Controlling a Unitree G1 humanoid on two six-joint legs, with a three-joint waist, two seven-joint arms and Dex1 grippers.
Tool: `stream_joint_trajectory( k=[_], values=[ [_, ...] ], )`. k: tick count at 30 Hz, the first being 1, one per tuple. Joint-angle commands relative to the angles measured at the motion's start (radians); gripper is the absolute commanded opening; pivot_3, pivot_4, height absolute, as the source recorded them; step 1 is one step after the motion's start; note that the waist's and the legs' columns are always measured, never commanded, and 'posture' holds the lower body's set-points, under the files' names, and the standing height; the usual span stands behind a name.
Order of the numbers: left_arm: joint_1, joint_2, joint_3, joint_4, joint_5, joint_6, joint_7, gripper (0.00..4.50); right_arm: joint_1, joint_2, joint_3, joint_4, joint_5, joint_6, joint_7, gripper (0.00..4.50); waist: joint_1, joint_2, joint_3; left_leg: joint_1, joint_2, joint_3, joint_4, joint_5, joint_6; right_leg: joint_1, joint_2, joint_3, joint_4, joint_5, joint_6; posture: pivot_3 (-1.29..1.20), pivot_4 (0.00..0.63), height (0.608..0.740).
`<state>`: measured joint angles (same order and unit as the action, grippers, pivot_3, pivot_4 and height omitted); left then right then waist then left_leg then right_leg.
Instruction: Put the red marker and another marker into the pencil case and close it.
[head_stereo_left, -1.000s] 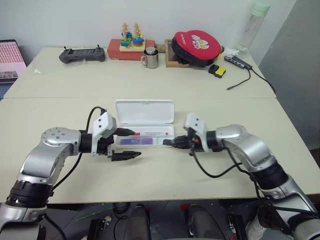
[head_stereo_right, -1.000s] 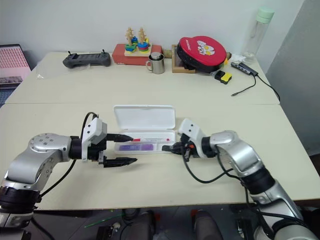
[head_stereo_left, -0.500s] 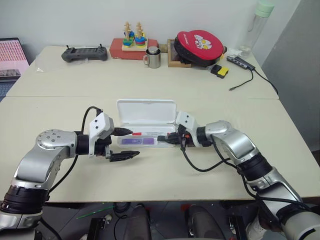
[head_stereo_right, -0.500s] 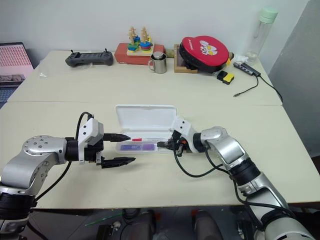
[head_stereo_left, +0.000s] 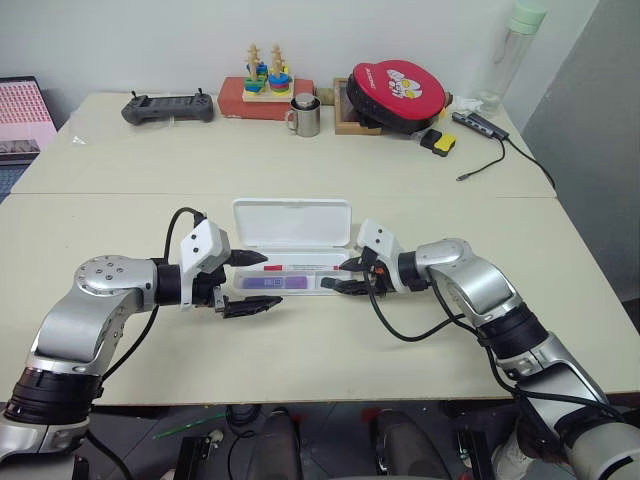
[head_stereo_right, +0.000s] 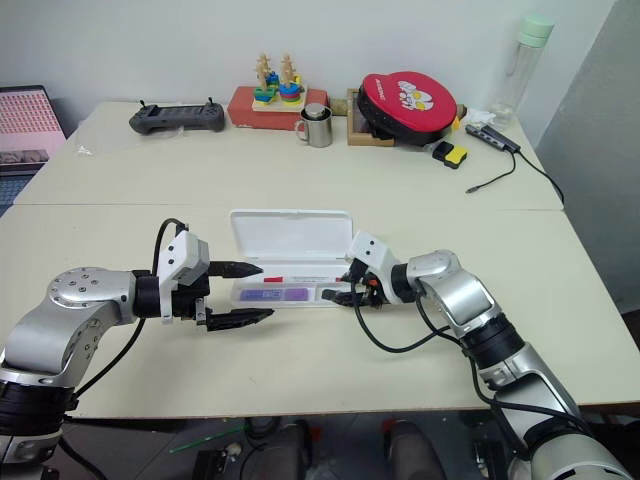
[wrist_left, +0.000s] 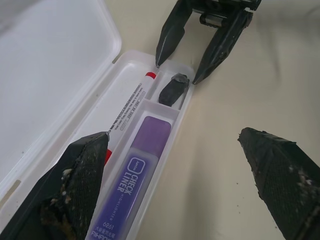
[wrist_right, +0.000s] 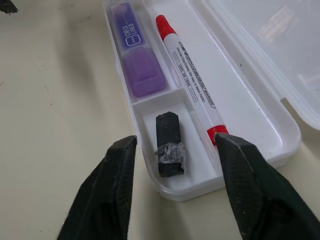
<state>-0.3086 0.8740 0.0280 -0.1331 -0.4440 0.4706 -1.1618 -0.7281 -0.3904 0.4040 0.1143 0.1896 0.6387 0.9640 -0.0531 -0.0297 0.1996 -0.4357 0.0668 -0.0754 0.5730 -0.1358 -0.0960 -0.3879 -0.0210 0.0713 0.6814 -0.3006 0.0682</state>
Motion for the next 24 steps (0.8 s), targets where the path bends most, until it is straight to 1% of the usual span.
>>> stream_joint_trajectory(
  k=[1, 2, 3, 5, 7, 8, 9, 10, 13, 14, 18, 21, 22, 24],
  values=[
    [0.012, -0.005, 0.029, -0.020, -0.006, 0.010, 0.030, 4.50, -0.024, -0.004, -0.053, -0.023, 0.032, -0.018, 0.033, 3.61, 0.000, 0.000, 0.000, 0.000, 0.000, 0.000, 0.000, 0.000, 0.000, 0.000, 0.000, 0.000, 0.000, 0.000, 0.000, 0.00, 0.150, 0.740],
    [0.020, -0.005, 0.035, -0.025, -0.011, 0.016, 0.037, 4.50, -0.025, -0.003, -0.060, -0.023, 0.036, -0.020, 0.038, 3.95, 0.000, 0.000, 0.000, 0.000, 0.000, 0.000, 0.000, 0.000, 0.000, 0.000, 0.000, 0.000, 0.000, 0.000, 0.000, 0.00, 0.150, 0.740],
    [0.024, -0.006, 0.038, -0.029, -0.015, 0.020, 0.042, 4.50, -0.025, -0.002, -0.065, -0.023, 0.039, -0.021, 0.042, 4.12, -0.001, 0.000, 0.000, 0.000, 0.000, 0.000, 0.000, 0.000, 0.000, 0.000, 0.000, 0.000, 0.000, 0.000, 0.000, 0.00, 0.150, 0.740],
    [0.038, -0.015, 0.116, -0.029, -0.054, 0.051, 0.091, 4.50, -0.074, 0.026, -0.140, -0.042, 0.127, -0.007, 0.073, 4.47, -0.001, 0.000, 0.000, 0.000, 0.000, 0.000, 0.000, 0.000, 0.000, 0.000, 0.000, 0.000, 0.000, 0.000, 0.000, 0.00, 0.150, 0.740],
    [0.057, -0.028, 0.181, -0.035, -0.090, 0.076, 0.132, 4.50, -0.136, 0.049, -0.194, -0.029, 0.182, 0.007, 0.089, 4.47, -0.006, 0.001, 0.001, 0.000, 0.000, 0.000, 0.000, 0.000, 0.000, 0.000, 0.000, 0.000, 0.001, 0.000, 0.000, 0.00, 0.150, 0.740],
    [0.073, -0.035, 0.203, -0.046, -0.102, 0.085, 0.145, 4.50, -0.178, 0.065, -0.209, 0.010, 0.181, -0.005, 0.075, 4.47, -0.009, 0.001, 0.001, 0.000, 0.000, 0.000, 0.000, 0.000, 0.000, -0.001, 0.000, 0.000, 0.001, 0.000, 0.000, 0.00, 0.150, 0.740],
    [0.085, -0.039, 0.214, -0.055, -0.110, 0.091, 0.153, 4.50, -0.204, 0.075, -0.217, 0.037, 0.177, -0.015, 0.064, 4.17, -0.012, 0.001, 0.001, 0.000, 0.001, 0.000, 0.000, 0.000, 0.000, -0.001, 0.000, 0.000, 0.001, 0.000, 0.000, 0.00, 0.150, 0.740],
    [0.091, -0.042, 0.221, -0.061, -0.115, 0.095, 0.160, 4.50, -0.222, 0.082, -0.222, 0.058, 0.173, -0.023, 0.059, 4.00, -0.012, 0.001, 0.001, 0.001, 0.001, 0.000, 0.000, 0.000, 0.000, 0.000, 0.000, 0.000, 0.001, 0.000, 0.000, 0.00, 0.150, 0.740],
    [0.112, -0.066, 0.299, -0.100, -0.169, 0.126, 0.212, 4.50, -0.340, 0.143, -0.254, 0.215, 0.150, -0.055, 0.011, 3.11, -0.008, 0.000, 0.000, 0.002, 0.001, 0.000, 0.000, 0.000, 0.000, 0.001, 0.000, 0.000, 0.001, 0.001, 0.000, 0.00, 0.150, 0.740],
    [0.117, -0.070, 0.317, -0.108, -0.181, 0.135, 0.222, 4.50, -0.365, 0.156, -0.256, 0.254, 0.138, -0.066, 0.002, 2.84, -0.008, 0.000, 0.000, 0.001, 0.001, 0.000, 0.000, 0.000, 0.000, 0.000, 0.000, 0.000, 0.001, 0.002, -0.003, 0.00, 0.150, 0.740],
    [0.135, -0.069, 0.359, -0.118, -0.207, 0.145, 0.243, 4.50, -0.469, 0.198, -0.251, 0.470, 0.055, -0.126, -0.095, 1.67, -0.001, 0.000, 0.000, 0.001, 0.001, 0.000, 0.000, 0.000, 0.000, 0.000, 0.000, 0.000, 0.000, 0.003, -0.004, 0.00, 0.150, 0.740],
    [0.140, -0.079, 0.413, -0.129, -0.252, 0.160, 0.263, 4.50, -0.554, 0.237, -0.233, 0.687, -0.034, -0.205, -0.218, 0.90, -0.003, 0.000, 0.000, 0.000, 0.000, 0.000, 0.000, 0.000, 0.000, 0.000, 0.000, 0.000, 0.000, 0.003, -0.004, 0.00, 0.150, 0.740],
    [0.146, -0.079, 0.430, -0.136, -0.263, 0.164, 0.269, 4.50, -0.575, 0.250, -0.235, 0.744, -0.049, -0.233, -0.241, 0.67, -0.004, 0.000, 0.000, 0.000, 0.000, 0.001, -0.001, 0.000, 0.000, -0.001, 0.000, 0.000, 0.000, 0.003, -0.004, 0.00, 0.150, 0.740],
    [0.165, -0.075, 0.454, -0.154, -0.279, 0.171, 0.279, 4.50, -0.596, 0.263, -0.231, 0.816, -0.077, -0.288, -0.241, 0.20, -0.006, 0.000, 0.000, 0.001, 0.000, 0.001, -0.001, 0.000, 0.000, -0.001, 0.000, 0.000, 0.000, 0.003, -0.004, 0.00, 0.150, 0.740]
  ],
)
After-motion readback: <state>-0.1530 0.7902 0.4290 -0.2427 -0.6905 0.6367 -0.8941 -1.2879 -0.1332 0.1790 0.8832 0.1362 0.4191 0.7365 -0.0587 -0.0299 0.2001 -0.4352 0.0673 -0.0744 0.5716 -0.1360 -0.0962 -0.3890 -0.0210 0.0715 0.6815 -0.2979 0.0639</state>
